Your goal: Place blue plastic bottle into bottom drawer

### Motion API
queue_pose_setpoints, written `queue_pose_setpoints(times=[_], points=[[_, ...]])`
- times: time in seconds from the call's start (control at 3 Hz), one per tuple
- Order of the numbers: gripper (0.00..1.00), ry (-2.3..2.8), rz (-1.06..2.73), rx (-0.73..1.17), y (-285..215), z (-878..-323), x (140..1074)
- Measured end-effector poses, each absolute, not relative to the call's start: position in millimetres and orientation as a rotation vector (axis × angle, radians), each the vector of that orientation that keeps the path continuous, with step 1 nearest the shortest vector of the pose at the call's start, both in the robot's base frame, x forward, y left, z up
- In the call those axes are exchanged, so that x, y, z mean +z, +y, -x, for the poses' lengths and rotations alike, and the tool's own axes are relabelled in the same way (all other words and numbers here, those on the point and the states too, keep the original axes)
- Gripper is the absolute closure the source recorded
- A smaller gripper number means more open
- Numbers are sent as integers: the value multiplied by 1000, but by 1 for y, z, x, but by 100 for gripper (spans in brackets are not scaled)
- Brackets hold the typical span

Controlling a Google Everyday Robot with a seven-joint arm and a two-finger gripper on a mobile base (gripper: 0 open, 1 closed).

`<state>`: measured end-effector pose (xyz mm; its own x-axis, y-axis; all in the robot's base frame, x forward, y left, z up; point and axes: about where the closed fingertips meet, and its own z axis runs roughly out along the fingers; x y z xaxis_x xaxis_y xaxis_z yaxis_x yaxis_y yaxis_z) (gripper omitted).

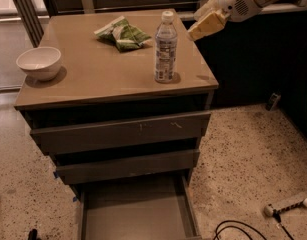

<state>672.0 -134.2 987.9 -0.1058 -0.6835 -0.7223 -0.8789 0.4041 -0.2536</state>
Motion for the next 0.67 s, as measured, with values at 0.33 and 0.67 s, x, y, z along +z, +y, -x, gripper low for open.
queue_pose_setpoints(times=[0.33,0.67], points=[[11,1858,1362,354,-120,-679,981],[12,1852,1374,407,-105,-686,976]])
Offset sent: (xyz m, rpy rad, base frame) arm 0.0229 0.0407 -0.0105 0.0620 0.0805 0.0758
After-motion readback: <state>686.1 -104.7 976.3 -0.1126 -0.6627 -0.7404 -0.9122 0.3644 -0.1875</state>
